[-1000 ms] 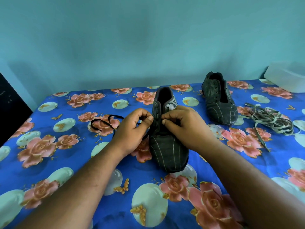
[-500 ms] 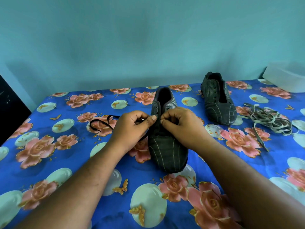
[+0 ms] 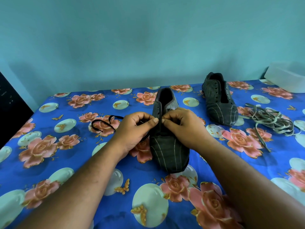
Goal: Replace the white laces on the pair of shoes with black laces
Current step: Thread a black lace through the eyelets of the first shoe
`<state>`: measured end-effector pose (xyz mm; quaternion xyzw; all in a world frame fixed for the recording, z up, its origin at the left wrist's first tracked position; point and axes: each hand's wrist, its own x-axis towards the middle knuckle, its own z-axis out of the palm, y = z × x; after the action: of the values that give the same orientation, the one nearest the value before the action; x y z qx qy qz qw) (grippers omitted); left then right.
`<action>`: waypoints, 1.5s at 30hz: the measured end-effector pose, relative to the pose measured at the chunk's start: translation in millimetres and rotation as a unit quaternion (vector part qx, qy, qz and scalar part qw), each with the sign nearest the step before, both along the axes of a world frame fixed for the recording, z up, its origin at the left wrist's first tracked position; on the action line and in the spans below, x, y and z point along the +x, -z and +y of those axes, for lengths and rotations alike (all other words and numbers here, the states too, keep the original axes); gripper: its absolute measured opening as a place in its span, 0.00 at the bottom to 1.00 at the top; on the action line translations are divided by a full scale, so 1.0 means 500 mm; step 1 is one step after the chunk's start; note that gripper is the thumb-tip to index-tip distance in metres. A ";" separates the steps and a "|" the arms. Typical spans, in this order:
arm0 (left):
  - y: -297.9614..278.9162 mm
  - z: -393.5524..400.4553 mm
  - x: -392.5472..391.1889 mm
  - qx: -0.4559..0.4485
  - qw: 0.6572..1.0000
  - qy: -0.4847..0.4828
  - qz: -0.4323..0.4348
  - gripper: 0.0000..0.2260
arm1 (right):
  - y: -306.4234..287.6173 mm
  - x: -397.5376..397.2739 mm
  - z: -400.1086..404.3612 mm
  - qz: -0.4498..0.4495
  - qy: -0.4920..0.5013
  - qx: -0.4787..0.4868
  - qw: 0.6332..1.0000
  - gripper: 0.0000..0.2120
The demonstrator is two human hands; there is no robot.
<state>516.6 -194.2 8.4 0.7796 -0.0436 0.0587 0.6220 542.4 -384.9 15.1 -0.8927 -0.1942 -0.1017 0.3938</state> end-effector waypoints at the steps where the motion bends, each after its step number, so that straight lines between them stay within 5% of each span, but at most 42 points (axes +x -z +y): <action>1: 0.001 0.001 0.001 0.004 1.000 -0.001 -0.004 0.06 | 0.000 0.001 -0.001 0.001 -0.002 0.007 1.000 0.03; 7: -0.002 0.010 0.006 0.031 1.000 0.002 0.003 0.05 | 0.005 0.007 -0.005 -0.002 -0.009 0.015 1.000 0.04; 11: 0.007 0.045 0.014 0.170 0.984 -0.018 -0.040 0.05 | 0.006 0.006 -0.008 -0.007 -0.011 0.008 1.000 0.03; 15: 0.014 0.075 0.022 0.193 0.978 -0.065 -0.053 0.05 | 0.008 0.008 -0.014 -0.020 -0.019 0.007 1.000 0.04; 20: 0.019 0.101 0.033 0.449 0.876 -0.143 -0.105 0.07 | 0.006 0.015 -0.028 -0.009 -0.040 0.005 0.999 0.09; 25: 0.013 0.102 0.025 0.533 0.819 -0.206 -0.051 0.08 | -0.004 0.018 -0.049 -0.017 -0.095 0.018 0.995 0.09; 30: -0.009 0.064 0.005 0.372 0.901 -0.105 -0.195 0.15 | -0.015 0.025 -0.078 -0.015 -0.092 0.087 0.992 0.07; 33: -0.012 0.046 -0.008 0.419 0.892 -0.029 -0.165 0.26 | -0.018 0.028 -0.086 -0.015 -0.080 0.099 0.992 0.07; 38: -0.005 0.050 -0.004 0.439 0.890 -0.009 -0.121 0.27 | -0.024 0.020 -0.078 -0.043 -0.077 0.110 0.990 0.07; 45: -0.025 0.042 -0.031 0.157 0.986 0.056 0.029 0.12 | -0.026 0.011 -0.060 -0.139 -0.119 0.027 0.983 0.06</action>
<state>501.3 -173.4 20.8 0.8652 -0.0778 -0.0068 0.4952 548.0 -414.7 28.1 -0.8296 -0.3488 -0.1824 0.3960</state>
